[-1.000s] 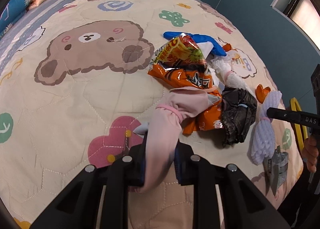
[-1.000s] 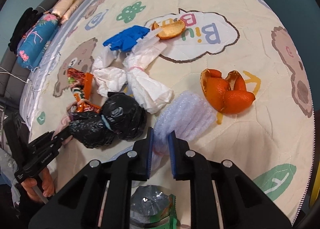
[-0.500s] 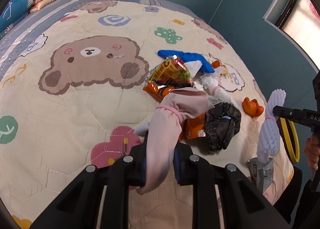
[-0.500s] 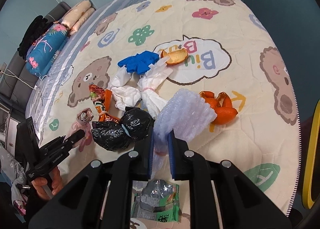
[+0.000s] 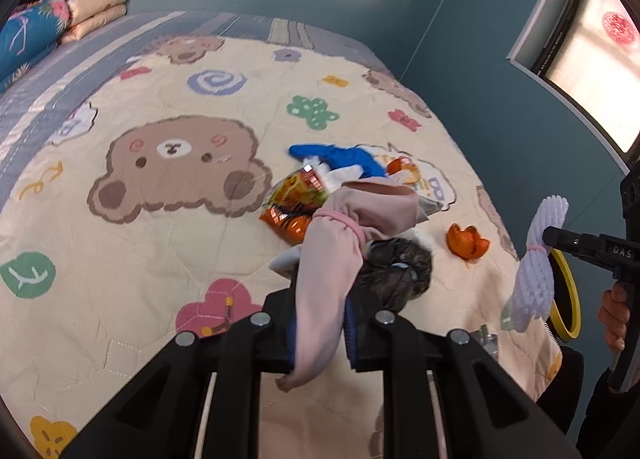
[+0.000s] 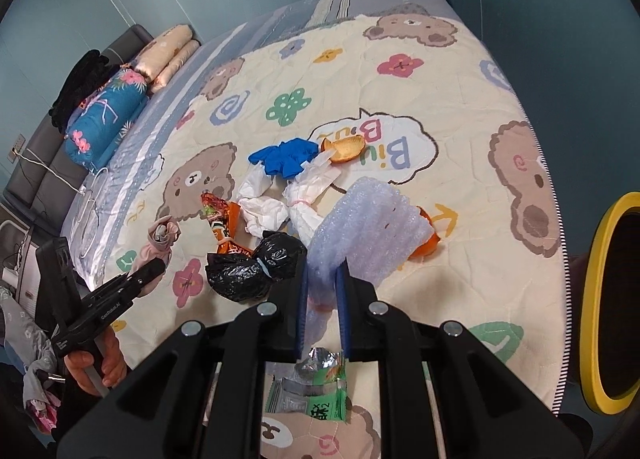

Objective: Collect trash
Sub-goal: 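Carry the pink cloth and foam net over the yellow-rimmed bin with both tools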

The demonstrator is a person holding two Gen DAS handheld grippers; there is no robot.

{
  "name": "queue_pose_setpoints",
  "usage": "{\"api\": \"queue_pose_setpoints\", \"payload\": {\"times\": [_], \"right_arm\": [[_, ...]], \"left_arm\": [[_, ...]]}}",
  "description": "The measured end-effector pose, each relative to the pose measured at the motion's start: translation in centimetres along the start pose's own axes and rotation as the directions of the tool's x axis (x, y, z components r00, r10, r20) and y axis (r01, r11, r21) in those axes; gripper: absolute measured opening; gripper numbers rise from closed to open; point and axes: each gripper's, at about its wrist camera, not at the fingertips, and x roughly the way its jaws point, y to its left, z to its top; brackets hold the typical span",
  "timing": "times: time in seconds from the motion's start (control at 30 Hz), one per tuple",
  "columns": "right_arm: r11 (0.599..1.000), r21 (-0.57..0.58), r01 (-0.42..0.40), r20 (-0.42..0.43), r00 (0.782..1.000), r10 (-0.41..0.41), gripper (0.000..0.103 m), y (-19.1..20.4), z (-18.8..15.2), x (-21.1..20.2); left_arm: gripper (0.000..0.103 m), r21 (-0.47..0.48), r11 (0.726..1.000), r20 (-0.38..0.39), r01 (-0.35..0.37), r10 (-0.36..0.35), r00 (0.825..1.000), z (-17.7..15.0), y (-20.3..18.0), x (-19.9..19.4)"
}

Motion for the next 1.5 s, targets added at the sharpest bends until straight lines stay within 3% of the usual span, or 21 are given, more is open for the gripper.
{"api": "queue_pose_setpoints", "payload": {"times": [0.4,0.73,1.13,1.5], "right_arm": [[0.999,0.046,0.008,0.114,0.993,-0.013,0.013,-4.0,-0.9,-6.9],[0.992,0.119,0.049,0.198,0.978,-0.072,0.013,-9.0,-1.6,-12.9],[0.962,0.233,0.139,0.276,0.939,-0.203,0.013,-16.0,-3.0,-18.8],[0.912,0.35,0.213,0.277,0.907,-0.318,0.013,-24.0,-3.7,-21.2]], "left_arm": [[0.016,0.118,0.991,0.059,0.069,-0.076,0.995,1.8,-9.2,-3.5],[0.016,0.252,0.959,0.052,0.13,-0.148,0.988,2.2,-18.7,-4.1],[0.016,0.328,0.919,-0.038,0.22,-0.219,0.975,1.5,-28.0,-0.6],[0.016,0.39,0.869,-0.139,0.306,-0.272,0.952,0.1,-35.8,4.2]]}}
